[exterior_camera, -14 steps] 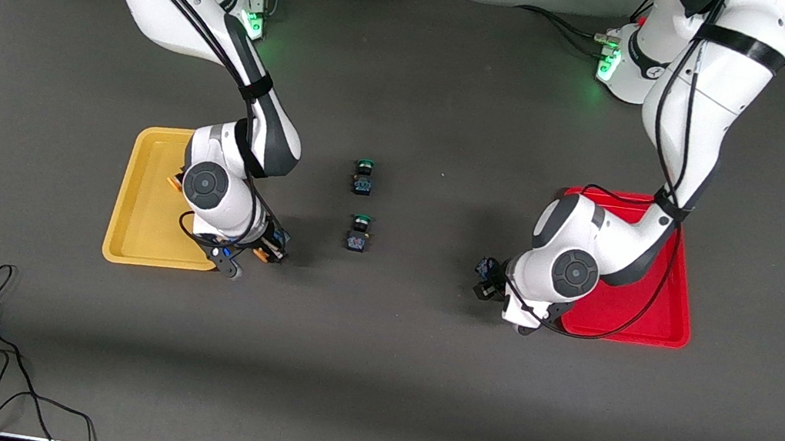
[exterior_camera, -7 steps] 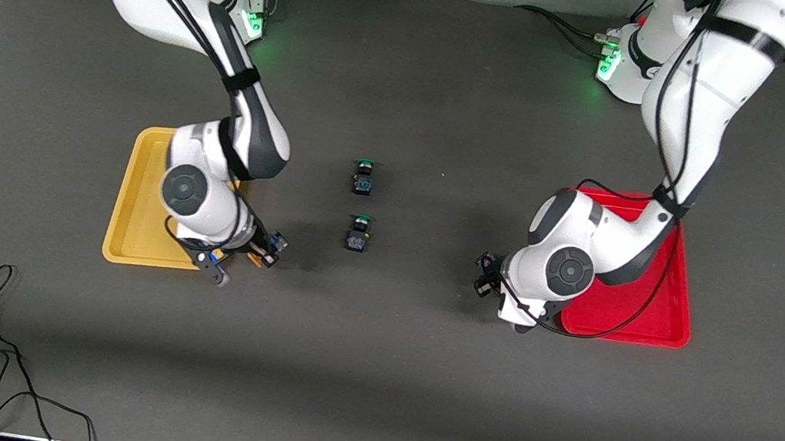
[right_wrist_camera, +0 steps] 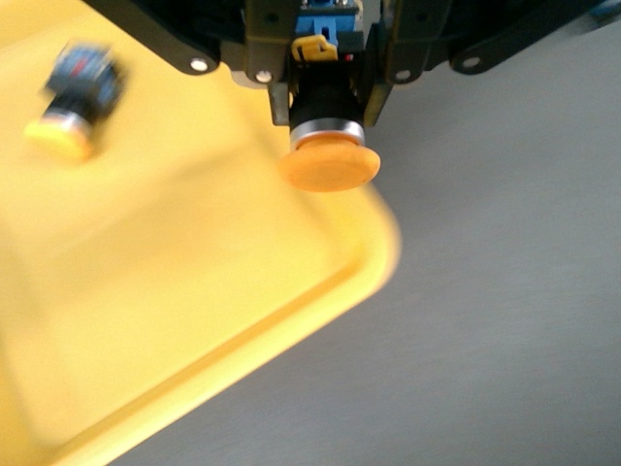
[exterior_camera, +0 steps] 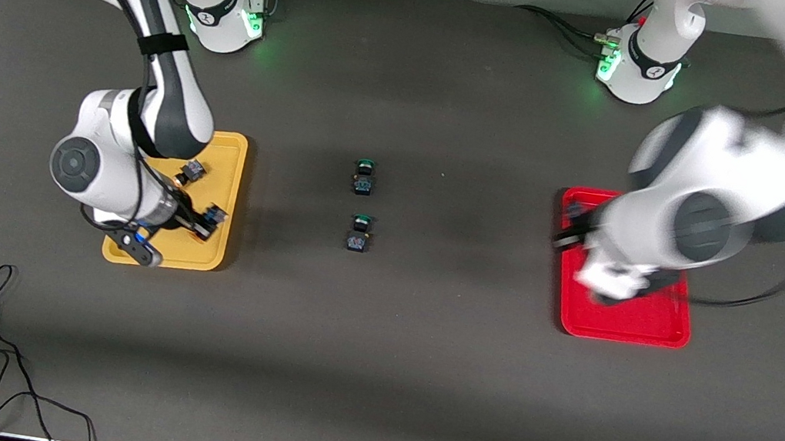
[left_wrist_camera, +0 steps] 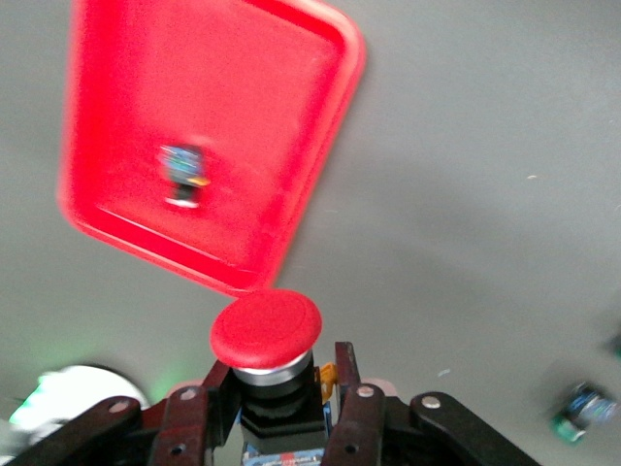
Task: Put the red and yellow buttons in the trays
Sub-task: 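Carry the yellow button to the yellow tray while the left gripper carries red, then release the yellow button and withdraw the right gripper while the left gripper lowers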
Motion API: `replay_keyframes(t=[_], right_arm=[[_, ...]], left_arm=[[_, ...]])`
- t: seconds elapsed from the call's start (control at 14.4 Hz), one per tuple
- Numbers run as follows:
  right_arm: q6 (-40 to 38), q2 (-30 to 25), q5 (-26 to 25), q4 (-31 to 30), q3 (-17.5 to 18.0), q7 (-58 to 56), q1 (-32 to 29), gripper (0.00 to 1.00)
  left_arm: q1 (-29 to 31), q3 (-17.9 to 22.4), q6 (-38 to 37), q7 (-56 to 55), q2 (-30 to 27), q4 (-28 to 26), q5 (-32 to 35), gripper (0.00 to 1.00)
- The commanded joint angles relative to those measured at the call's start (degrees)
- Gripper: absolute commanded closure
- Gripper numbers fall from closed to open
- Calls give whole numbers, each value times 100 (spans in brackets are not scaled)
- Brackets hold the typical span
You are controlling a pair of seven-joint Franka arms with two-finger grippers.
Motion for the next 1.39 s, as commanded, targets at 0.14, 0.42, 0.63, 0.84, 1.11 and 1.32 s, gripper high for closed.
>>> replay_keyframes(t=[0.14,0.42,0.63,0.84,1.11,1.32], right_arm=[[687,-290,116,-878,-414,-1104,34,80],[696,-245,116,-878,-423,-1183,8,1],[670,-237,116,-834,-423,-1175,-2,0],[329,-560,116,-816,-414,-1113,25,0],[-1173,-1639,10,-377,-397,-1245,16,0],[-1606,-2782,-741,-368,-327,-1438,7,0]], left_arm=[[800,-14,1052,1630,-1282,-2170,-3,100],[940,-6,2670,1629,-73,-2482,-4,100],[985,-6,3603,1639,631,-2482,75,100],[1046,108,4307,1639,1107,-2482,312,100],[1047,240,4344,1647,1144,-2491,436,0],[1047,249,4108,1665,820,-2491,699,0]])
